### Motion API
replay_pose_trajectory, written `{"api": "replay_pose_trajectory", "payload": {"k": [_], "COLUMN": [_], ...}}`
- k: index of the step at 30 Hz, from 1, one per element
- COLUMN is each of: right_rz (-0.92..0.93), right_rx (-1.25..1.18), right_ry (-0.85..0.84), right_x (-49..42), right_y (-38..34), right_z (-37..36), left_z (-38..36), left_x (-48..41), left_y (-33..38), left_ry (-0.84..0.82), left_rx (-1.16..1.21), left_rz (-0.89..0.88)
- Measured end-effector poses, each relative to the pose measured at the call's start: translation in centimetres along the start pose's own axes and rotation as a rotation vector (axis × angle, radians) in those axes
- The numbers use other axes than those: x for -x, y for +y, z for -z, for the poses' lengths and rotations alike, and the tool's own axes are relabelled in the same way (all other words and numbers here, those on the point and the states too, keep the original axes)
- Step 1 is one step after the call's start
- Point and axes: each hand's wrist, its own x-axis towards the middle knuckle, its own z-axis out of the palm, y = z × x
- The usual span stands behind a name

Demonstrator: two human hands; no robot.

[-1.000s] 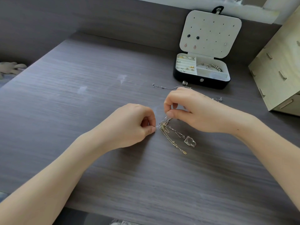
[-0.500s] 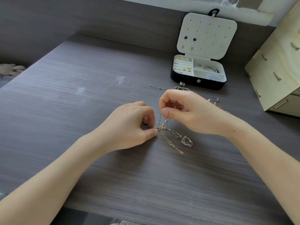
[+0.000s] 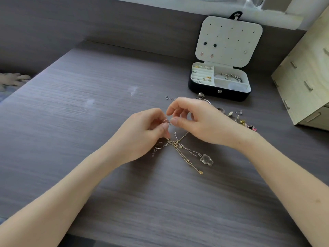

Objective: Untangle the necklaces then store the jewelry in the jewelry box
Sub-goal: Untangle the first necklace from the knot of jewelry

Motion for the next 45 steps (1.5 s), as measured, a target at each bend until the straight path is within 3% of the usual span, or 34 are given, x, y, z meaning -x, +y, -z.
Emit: {"api": "replay_pose_trajectory", "payload": {"k": [6,13,17,20,25,29,38,45], "right_rz": [0.021,-0.004,-0.028,-0.032,-0.054,-0.053,-0.011,-0.024], "right_rx": [0.231,0.339,0.347,0.371,0.412,0.441,0.439,0.409], "right_ry": [-0.086,-0.108,-0.091,-0.067,0.022,0.049,0.135,0.075], "right_x": [2.0,2.5,2.5,2.5,2.1,1.7,2.4,4.3], "right_y": [1.1,1.1,1.0,0.9,0.6,0.7,1.0,0.7], "right_z": [0.6,0.6,0.6,0.7,0.5,0.3,-0.3,-0.1], "left_z": [-0.3,-0.4,-0.7,-0.7,-1.1,-1.1,-0.2,0.7], "left_x": [-0.1,0.0,0.1,0.3,0.3,0.6,0.1,0.0], "left_y": [0.1,-0.3,-0.7,-0.5,-0.4,-0.8,-1.5,-1.7], "left_ry": [0.073,0.201,0.277,0.354,0.088,-0.021,-0.022,-0.066], "left_rx": [0.05,-0.188,-0.365,-0.451,-0.445,-0.482,-0.507,-0.456], "left_rz": [0.097,0.184,0.157,0.015,-0.364,-0.493,-0.497,-0.437]}}
